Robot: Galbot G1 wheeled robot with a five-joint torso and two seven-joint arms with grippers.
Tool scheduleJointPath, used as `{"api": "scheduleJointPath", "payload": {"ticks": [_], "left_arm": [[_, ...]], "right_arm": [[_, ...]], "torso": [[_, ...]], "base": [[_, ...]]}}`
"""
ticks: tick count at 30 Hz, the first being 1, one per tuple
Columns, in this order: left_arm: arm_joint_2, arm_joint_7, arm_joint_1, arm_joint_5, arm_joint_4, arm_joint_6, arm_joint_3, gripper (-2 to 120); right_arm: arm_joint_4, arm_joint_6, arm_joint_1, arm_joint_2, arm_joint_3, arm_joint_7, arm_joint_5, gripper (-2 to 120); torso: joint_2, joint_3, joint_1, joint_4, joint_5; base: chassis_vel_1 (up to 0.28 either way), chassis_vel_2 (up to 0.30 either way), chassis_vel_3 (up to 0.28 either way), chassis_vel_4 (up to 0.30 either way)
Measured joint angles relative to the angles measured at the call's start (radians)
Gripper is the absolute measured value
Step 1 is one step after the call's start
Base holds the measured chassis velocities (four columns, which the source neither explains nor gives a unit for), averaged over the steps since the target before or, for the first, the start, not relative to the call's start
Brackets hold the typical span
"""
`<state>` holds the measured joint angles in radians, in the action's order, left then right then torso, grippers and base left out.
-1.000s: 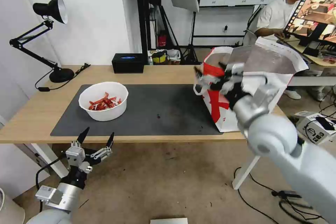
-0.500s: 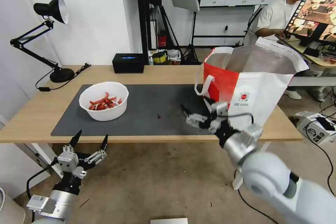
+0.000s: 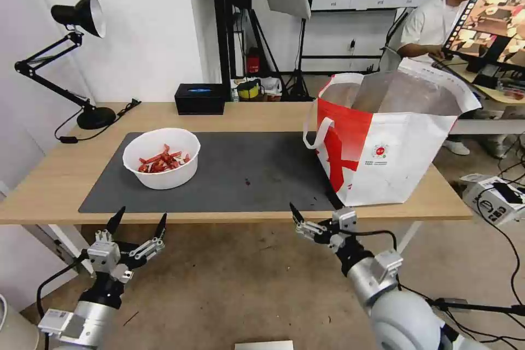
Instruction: Pick up the trash from the table and place it into the takeout bag.
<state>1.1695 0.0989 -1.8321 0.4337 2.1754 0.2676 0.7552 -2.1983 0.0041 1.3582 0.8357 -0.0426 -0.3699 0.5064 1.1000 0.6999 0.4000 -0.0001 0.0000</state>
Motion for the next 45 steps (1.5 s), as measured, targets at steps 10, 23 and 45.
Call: {"api": "scheduleJointPath", "payload": {"ticks": [10, 23, 45], "left_arm": [[0.002, 0.010, 0.007, 0.000, -0.009, 0.000, -0.012, 100], [-0.003, -0.001, 0.007, -0.024, -0.023, -0.024, -0.012, 100], [-0.537, -0.386, 0.254, 0.542, -0.030, -0.434, 0.114, 100]], "right_arm": [[0.003, 0.000, -0.005, -0.006, -0.004, -0.031, -0.003, 100], [0.018, -0.017, -0.002, -0.007, -0.004, -0.040, -0.022, 100], [0.018, -0.020, -0.003, -0.007, -0.004, -0.040, -0.021, 100]], "torso": [[0.000, 0.000, 0.000, 0.0001, 0.0000], [0.000, 0.000, 0.000, 0.0001, 0.0000], [0.000, 0.000, 0.000, 0.0001, 0.0003]], "base": [[0.000, 0.000, 0.000, 0.000], [0.000, 0.000, 0.000, 0.000], [0.000, 0.000, 0.000, 0.000]]}}
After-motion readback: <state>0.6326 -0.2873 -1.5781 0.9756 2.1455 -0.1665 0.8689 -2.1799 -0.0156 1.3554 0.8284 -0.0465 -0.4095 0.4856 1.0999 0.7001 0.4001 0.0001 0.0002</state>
